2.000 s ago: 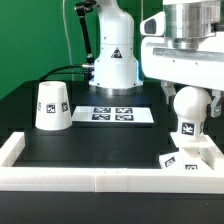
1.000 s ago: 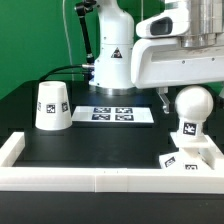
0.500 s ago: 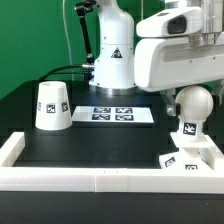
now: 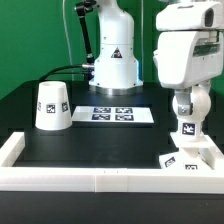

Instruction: Assemble lamp

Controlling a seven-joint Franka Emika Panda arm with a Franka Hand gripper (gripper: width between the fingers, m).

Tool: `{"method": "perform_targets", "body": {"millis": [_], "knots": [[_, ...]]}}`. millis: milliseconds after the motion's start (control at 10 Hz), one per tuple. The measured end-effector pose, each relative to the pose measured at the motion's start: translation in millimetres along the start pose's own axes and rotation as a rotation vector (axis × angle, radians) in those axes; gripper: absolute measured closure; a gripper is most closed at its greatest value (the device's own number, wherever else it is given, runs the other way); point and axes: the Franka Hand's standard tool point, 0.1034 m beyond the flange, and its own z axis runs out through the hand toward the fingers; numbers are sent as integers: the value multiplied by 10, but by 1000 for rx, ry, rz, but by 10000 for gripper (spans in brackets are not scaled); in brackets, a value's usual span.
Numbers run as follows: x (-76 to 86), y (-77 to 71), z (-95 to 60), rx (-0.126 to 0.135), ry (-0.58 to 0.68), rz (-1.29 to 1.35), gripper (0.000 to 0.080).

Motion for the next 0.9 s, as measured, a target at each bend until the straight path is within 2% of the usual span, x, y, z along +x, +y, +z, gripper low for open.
{"method": "perform_targets", "body": {"millis": [300, 700, 900], "knots": [[-8, -11, 19, -17, -34, -176, 101], [-94, -42, 104, -2, -49, -181, 101], [-85, -52, 107, -3, -48, -172, 101]]}}
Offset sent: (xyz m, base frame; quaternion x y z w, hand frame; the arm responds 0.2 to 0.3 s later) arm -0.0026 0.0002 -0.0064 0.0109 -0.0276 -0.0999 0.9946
